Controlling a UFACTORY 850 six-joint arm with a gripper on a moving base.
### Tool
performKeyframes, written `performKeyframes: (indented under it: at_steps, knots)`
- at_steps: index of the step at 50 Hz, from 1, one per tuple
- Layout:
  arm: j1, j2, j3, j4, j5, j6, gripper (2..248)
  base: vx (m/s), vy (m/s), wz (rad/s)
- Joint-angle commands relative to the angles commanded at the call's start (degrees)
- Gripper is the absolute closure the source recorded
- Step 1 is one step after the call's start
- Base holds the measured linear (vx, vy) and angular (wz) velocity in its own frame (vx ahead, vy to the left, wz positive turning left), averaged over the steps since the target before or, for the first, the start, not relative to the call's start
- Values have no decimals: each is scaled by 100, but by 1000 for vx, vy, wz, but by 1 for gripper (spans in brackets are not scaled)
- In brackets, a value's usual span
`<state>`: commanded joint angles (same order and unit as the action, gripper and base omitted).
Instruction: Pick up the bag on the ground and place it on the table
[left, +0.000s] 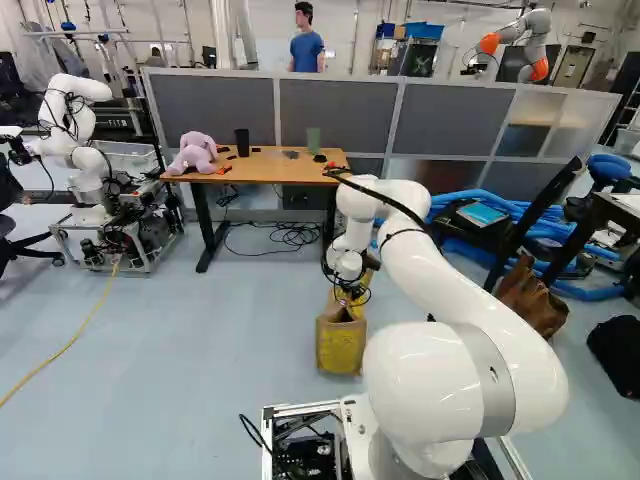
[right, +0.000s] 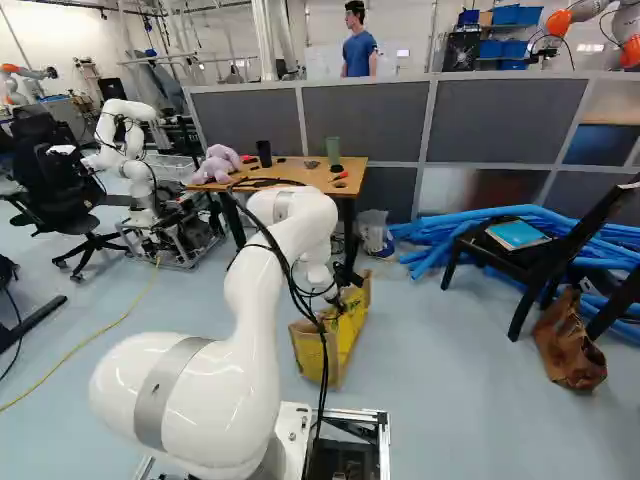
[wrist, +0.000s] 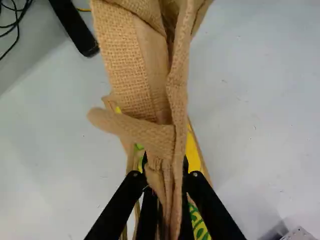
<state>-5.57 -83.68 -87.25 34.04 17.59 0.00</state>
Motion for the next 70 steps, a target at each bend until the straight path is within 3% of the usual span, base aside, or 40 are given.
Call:
performKeyframes:
  at_steps: [70]
  knots:
    - [-2, 1465, 1254, 0, 0, 0, 217, 0, 0, 0]
